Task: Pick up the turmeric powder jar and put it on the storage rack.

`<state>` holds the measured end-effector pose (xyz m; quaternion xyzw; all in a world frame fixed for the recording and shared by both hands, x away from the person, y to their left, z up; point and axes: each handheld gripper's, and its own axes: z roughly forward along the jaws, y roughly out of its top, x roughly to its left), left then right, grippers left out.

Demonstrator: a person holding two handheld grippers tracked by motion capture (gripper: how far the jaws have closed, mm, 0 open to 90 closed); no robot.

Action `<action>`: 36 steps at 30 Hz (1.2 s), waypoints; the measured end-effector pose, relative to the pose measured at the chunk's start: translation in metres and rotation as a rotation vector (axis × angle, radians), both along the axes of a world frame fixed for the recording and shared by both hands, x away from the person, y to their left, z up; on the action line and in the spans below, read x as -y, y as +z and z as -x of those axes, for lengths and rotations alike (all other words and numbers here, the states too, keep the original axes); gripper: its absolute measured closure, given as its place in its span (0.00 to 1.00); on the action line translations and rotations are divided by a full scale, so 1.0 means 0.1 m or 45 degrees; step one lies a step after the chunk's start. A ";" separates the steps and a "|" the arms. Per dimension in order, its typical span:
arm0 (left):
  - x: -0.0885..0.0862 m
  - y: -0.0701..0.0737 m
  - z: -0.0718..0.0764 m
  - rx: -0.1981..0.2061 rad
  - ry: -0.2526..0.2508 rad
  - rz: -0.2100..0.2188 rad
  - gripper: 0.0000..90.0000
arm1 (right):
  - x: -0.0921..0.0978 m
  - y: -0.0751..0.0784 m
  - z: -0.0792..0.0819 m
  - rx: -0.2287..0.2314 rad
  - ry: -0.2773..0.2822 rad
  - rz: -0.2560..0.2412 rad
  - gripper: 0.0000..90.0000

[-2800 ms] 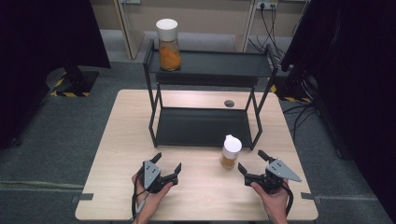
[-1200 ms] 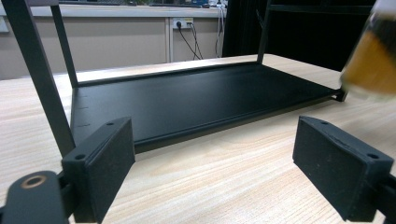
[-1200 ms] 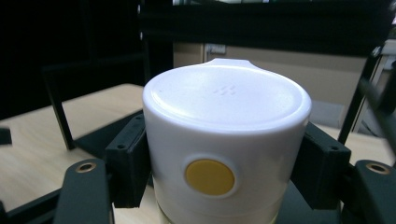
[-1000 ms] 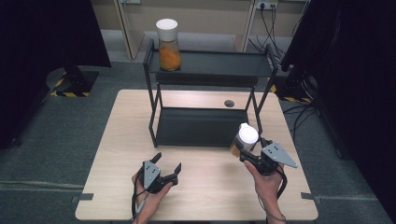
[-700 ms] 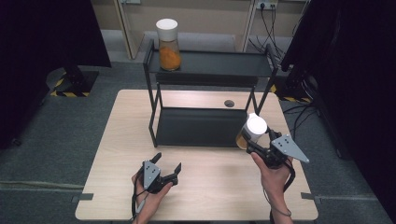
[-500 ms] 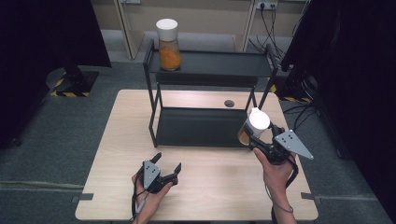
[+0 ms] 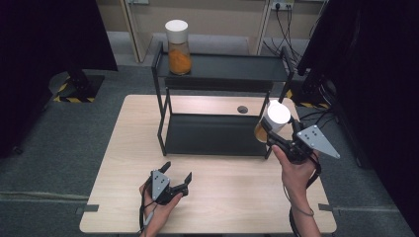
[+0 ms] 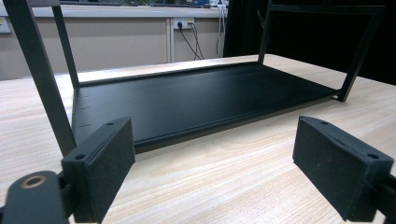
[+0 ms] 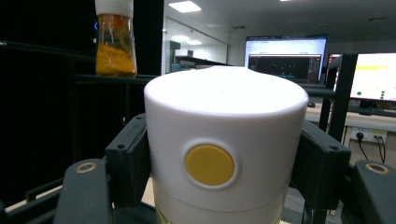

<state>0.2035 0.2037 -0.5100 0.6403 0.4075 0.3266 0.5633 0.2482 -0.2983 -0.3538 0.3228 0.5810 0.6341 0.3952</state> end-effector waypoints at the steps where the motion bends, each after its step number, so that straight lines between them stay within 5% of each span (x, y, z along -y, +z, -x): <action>1: 0.00 0.00 0.00 0.000 0.000 0.001 0.14 | 0.00 0.02 -0.01 0.008 -0.001 0.002 0.34; 36: 0.00 0.00 0.00 0.001 -0.002 -0.001 0.14 | -0.11 0.51 -0.29 0.055 -0.013 -0.062 0.35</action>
